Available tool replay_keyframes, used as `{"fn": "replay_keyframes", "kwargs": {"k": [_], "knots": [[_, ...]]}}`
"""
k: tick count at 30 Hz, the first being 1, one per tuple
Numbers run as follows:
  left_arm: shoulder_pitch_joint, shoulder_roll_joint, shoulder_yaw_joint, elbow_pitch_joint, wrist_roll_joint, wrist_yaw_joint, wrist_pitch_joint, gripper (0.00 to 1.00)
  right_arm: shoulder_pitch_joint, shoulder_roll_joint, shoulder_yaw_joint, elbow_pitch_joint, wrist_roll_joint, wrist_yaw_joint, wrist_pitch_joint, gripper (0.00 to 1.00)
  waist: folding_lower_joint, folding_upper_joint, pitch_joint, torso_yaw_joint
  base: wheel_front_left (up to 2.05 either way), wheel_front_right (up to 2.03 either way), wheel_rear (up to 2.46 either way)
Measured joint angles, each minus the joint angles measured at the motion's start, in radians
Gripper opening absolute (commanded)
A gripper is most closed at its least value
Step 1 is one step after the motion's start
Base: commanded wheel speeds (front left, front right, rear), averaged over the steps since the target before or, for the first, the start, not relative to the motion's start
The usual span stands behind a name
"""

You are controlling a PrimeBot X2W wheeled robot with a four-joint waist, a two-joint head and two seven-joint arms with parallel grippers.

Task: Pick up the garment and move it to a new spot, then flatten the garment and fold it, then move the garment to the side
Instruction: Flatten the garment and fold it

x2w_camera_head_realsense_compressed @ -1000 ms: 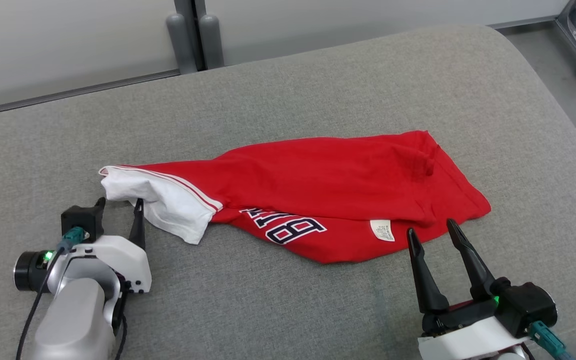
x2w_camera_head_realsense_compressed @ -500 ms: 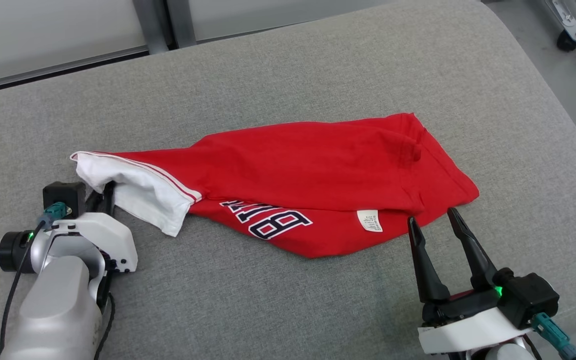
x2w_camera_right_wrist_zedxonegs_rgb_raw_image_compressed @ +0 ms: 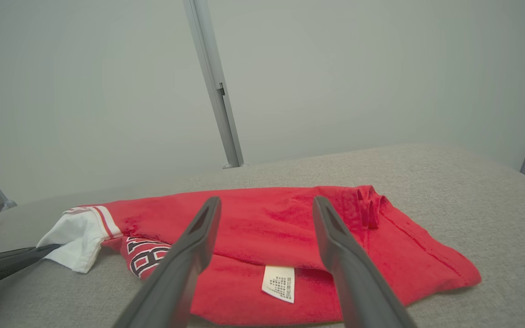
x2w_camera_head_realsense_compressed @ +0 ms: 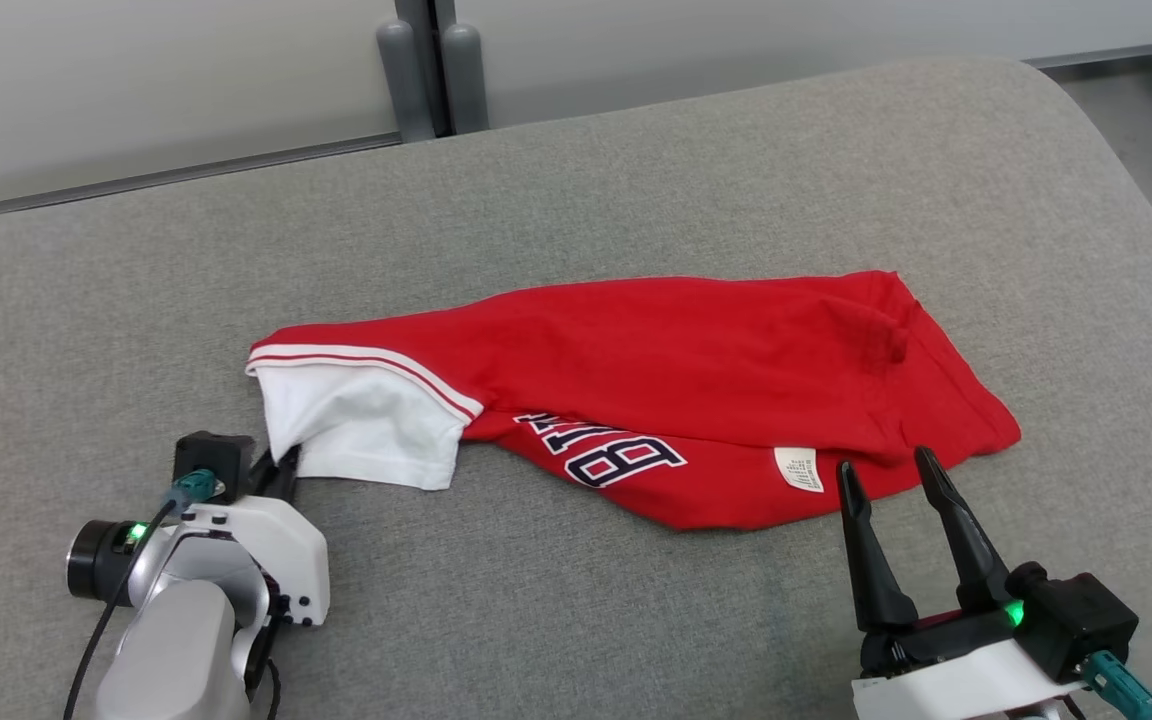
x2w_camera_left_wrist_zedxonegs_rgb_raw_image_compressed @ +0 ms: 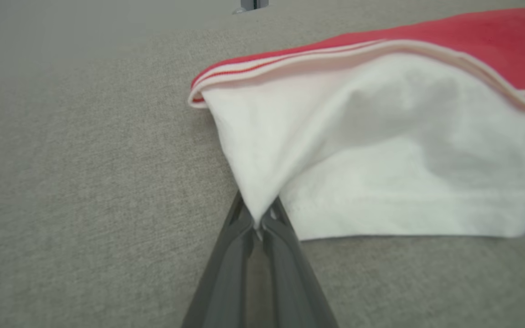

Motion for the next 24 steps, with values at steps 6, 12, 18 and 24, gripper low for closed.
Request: {"fn": "replay_keyframes", "kwargs": {"k": [6, 12, 18, 24], "knots": [[0.087, 0.021, -0.025, -0.224, 0.020, 0.065, 0.158, 0.62, 0.011, 0.000, 0.013, 0.005, 0.011, 0.000, 0.000, 1.00, 0.0000, 0.0000, -0.035, 0.031, 0.00, 0.00, 0.00], [0.309, 0.072, 0.006, -0.648, 0.016, 0.159, 0.318, 1.00, 0.016, -0.001, 0.012, 0.004, 0.020, 0.000, 0.000, 1.00, 0.0000, 0.0000, -0.042, 0.019, 0.00, 0.00, 0.00], [0.436, 0.082, 0.057, -0.737, -0.061, 0.157, 0.307, 1.00, 0.016, -0.001, -0.002, 0.008, 0.021, 0.000, 0.000, 1.00, 0.0000, 0.0000, -0.041, 0.018, 0.00, 0.00, 0.00], [0.411, 0.064, 0.074, -0.632, -0.104, 0.124, 0.208, 1.00, 0.013, 0.000, 0.012, 0.011, 0.023, 0.000, 0.000, 1.00, 0.0000, 0.0000, -0.039, 0.022, 0.00, 0.00, 0.00]]}}
